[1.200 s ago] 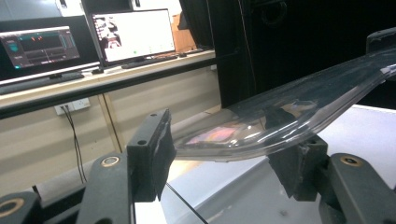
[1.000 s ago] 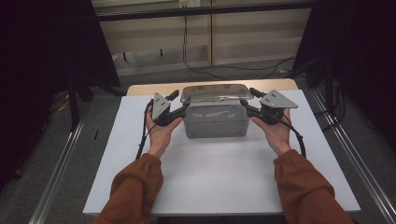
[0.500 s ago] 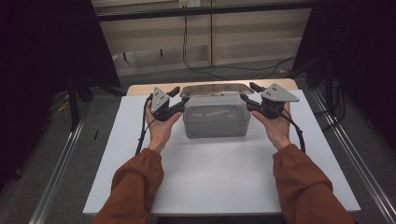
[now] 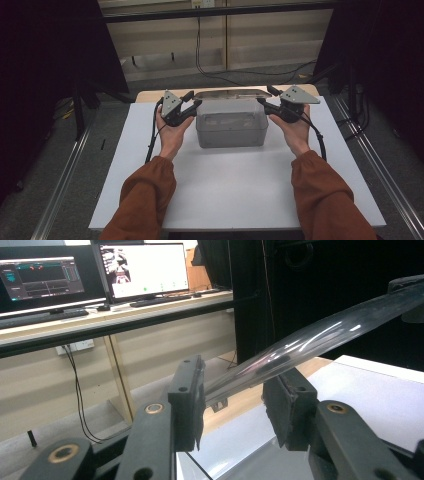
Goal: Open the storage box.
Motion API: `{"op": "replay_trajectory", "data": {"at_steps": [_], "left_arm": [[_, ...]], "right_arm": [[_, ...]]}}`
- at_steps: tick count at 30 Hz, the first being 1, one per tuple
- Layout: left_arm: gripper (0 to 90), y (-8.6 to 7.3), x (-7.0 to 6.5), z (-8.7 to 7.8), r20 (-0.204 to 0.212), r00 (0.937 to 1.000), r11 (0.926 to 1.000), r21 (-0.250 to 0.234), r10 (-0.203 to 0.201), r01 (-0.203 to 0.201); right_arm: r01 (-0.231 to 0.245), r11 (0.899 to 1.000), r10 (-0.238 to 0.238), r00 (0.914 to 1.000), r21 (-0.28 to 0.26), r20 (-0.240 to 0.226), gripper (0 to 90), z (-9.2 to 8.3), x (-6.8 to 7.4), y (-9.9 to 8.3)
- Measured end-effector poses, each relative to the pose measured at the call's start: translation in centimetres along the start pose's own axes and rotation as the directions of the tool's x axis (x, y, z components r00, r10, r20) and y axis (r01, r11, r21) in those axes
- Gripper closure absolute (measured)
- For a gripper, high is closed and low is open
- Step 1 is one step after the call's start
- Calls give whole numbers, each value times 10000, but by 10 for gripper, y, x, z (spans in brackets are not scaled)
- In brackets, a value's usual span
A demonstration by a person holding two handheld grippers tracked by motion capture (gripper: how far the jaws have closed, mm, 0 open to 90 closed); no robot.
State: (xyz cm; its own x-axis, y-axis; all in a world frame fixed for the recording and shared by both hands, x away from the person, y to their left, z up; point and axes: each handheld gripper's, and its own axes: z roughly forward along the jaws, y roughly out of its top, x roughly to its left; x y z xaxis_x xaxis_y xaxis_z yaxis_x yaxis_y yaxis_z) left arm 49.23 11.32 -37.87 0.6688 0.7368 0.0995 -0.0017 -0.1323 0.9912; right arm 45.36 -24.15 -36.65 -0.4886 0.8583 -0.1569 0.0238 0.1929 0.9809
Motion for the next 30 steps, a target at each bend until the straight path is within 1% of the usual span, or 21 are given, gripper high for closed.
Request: {"op": "replay_trajectory", "data": {"at_steps": [2,3,4,5,8,9,11,13,15,17,19,21,24,28,30], "left_arm": [[601,0,0,1,3,10000,10000,-10,-38,38],[602,1,1,1,-60,10000,10000,-29,-64,64],[602,1,1,1,-60,10000,10000,-29,-64,64],[602,1,1,2,-81,10000,10000,-25,-49,49],[604,0,1,3,-85,9999,9999,-38,96,-97],[603,0,1,4,-93,9999,10000,-23,86,-87],[603,0,1,5,-115,9999,10000,-34,79,-80],[603,0,1,5,-106,9999,10000,-16,52,-52],[606,0,2,6,-123,9999,10000,-36,64,-65],[607,0,3,7,-124,9998,9999,44,138,-138],[609,0,3,8,-172,9997,9999,7,164,-164],[613,0,4,10,-210,9993,9995,47,305,-304],[613,-1,4,13,-257,9994,9997,-69,236,-238],[603,0,6,15,-309,9992,9997,-45,242,-244],[578,1,7,17,-388,9987,9995,48,325,-323]], "right_arm": [[-113,9999,113,9999,-9,115,480,1,-3,-1],[-229,9997,229,9996,-18,172,474,2,-5,-3],[-229,9997,229,9996,-18,172,474,2,-5,-3],[-408,9992,409,9990,-33,152,474,2,-7,-4],[-477,9989,477,9987,1,170,484,3,-8,-5],[-478,9989,478,9988,10,-61,539,4,-9,-5],[-465,9989,465,9989,41,-45,548,4,-9,-6],[-537,9985,538,9985,117,-101,574,5,-10,-7],[-670,9976,671,9977,186,-28,596,7,-12,-10],[-624,9978,624,9980,217,-14,604,8,-13,-10],[-690,9975,690,9976,174,-3,611,8,-14,-11],[-639,9977,640,9979,206,-35,622,9,-16,-9],[-640,9977,641,9979,234,-39,623,11,-17,-6],[-653,9977,654,9979,176,-22,627,12,-18,-6],[-627,9979,627,9980,155,-30,630,12,-18,-6]]}}
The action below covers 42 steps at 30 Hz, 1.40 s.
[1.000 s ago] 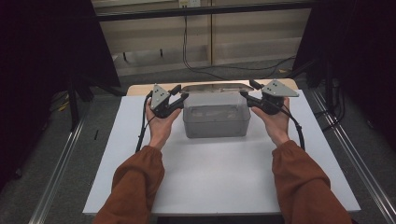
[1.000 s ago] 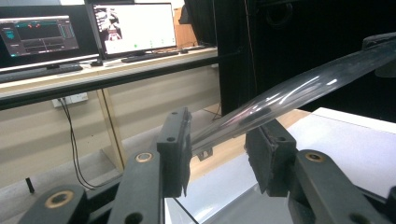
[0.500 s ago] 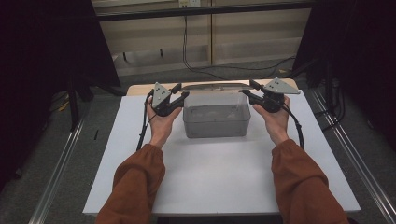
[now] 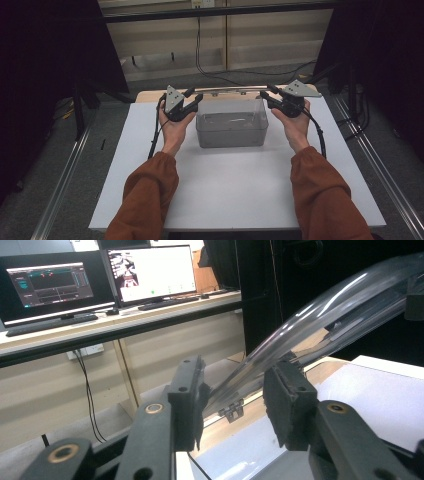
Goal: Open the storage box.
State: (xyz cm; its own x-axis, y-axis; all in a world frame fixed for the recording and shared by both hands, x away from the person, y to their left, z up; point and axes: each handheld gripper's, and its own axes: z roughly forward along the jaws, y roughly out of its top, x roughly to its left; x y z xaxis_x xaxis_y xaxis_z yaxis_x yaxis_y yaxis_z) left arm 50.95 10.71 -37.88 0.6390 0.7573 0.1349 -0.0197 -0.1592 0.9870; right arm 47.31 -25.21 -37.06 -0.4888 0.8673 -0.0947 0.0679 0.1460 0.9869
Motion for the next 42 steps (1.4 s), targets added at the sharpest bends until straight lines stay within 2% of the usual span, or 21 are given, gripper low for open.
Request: {"op": "replay_trajectory", "data": {"at_steps": [3,6,15,17,19,24,26,31,36,38,42], "left_arm": [[548,0,3,2,57,9996,9996,-45,-275,275],[544,1,6,4,-75,9998,9999,38,-169,169],[596,4,7,10,29,10000,9999,130,32,-32],[622,5,7,11,44,10000,9999,125,3,-4],[637,7,7,12,31,9999,9998,156,157,-157],[639,8,8,14,25,10000,9999,134,23,-23],[643,9,9,15,27,9999,9998,153,119,-120],[647,10,12,16,150,9998,9997,214,-107,104],[661,10,13,18,138,9998,9997,167,-163,161],[664,10,14,19,122,9996,9996,144,-251,249],[680,10,16,21,109,9997,9992,346,-199,195]], "right_arm": [[10,10000,-10,10000,-35,13,638,0,0,1],[41,9999,-41,10000,-155,33,646,1,0,1],[-86,9996,86,10000,-279,14,667,3,-3,2],[-226,9988,228,9997,-444,61,685,2,-5,3],[-230,9990,232,9997,-395,59,687,3,-6,4],[-69,9994,71,10000,-342,48,684,5,-7,7],[-78,9994,81,9999,-336,74,685,7,-8,7],[-69,9997,72,9999,-242,140,688,14,-11,6],[-91,9995,97,9998,-305,181,674,17,-15,6],[38,9998,-34,9998,-210,207,670,18,-16,6],[-58,9998,61,9998,-176,183,672,22,-18,6]]}}
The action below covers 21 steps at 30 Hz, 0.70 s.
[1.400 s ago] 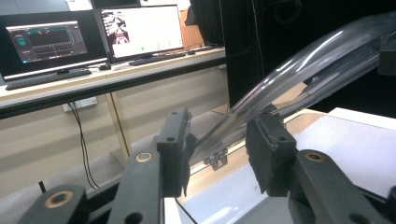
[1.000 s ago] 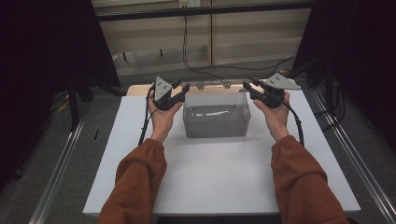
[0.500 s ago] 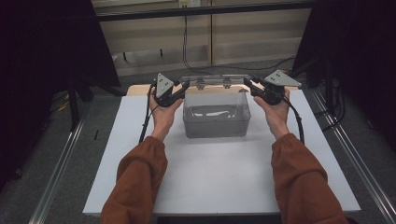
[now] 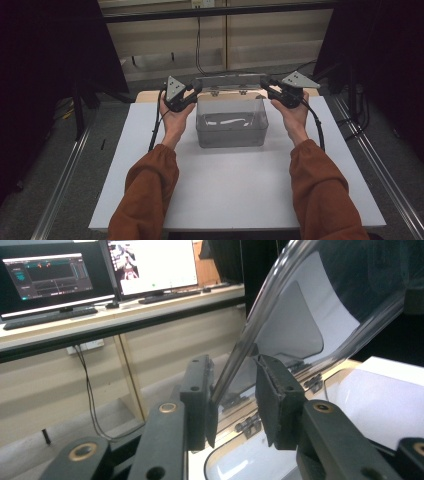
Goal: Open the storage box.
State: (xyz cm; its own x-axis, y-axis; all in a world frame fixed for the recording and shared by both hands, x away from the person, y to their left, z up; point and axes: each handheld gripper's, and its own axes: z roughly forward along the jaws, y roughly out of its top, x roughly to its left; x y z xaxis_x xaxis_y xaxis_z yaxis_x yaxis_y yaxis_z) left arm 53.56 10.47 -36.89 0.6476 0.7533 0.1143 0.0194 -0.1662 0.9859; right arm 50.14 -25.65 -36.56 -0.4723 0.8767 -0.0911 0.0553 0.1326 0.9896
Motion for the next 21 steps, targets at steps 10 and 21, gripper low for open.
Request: {"op": "replay_trajectory", "data": {"at_steps": [10,21], "left_arm": [[685,-3,3,5,-21,9999,9999,116,-110,111],[687,-7,7,12,-35,9996,9991,318,-271,272]], "right_arm": [[-178,9997,180,9998,152,-104,663,12,-3,-9],[-190,9997,193,9996,139,-205,670,18,-5,-7]]}}
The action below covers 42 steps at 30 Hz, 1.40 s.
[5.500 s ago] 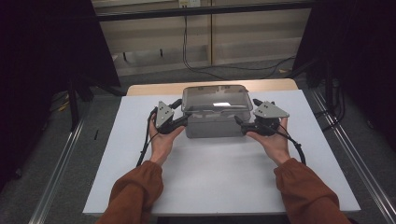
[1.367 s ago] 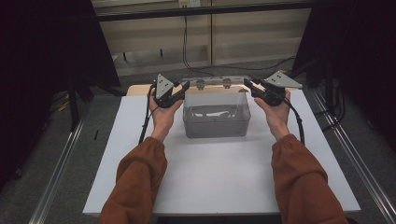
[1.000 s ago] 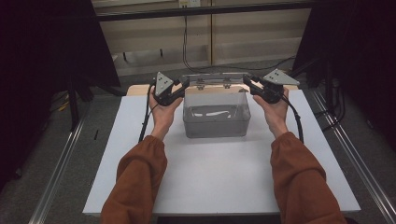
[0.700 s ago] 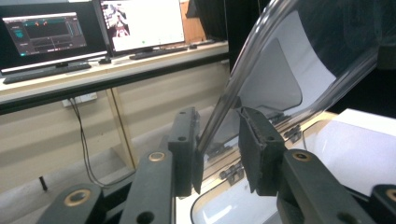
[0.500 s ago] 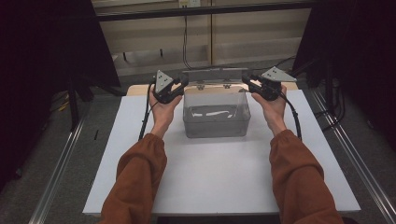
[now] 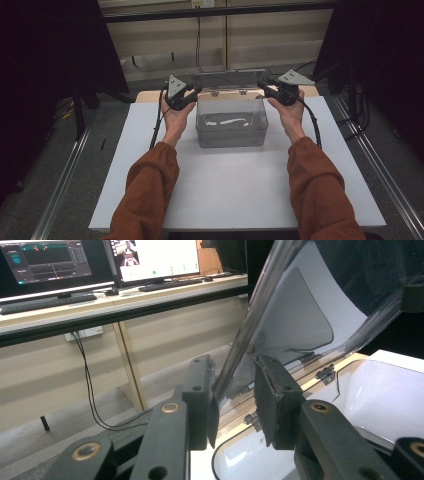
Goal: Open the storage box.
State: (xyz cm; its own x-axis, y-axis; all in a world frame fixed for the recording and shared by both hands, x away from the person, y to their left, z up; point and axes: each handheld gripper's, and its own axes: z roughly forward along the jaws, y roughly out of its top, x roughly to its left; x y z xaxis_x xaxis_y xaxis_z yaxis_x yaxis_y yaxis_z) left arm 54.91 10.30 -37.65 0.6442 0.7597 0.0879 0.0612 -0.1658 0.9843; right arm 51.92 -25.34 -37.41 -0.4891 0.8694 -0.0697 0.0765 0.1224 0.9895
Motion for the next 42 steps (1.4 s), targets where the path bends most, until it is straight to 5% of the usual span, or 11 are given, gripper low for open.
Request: {"op": "replay_trajectory", "data": {"at_steps": [29,42], "left_arm": [[654,-7,6,21,-74,9997,9984,505,-231,235],[708,-8,13,23,17,9992,9980,501,-400,398]], "right_arm": [[-48,9999,49,10000,156,-35,644,17,-7,2],[-155,9986,155,9999,496,11,648,26,-11,-9]]}}
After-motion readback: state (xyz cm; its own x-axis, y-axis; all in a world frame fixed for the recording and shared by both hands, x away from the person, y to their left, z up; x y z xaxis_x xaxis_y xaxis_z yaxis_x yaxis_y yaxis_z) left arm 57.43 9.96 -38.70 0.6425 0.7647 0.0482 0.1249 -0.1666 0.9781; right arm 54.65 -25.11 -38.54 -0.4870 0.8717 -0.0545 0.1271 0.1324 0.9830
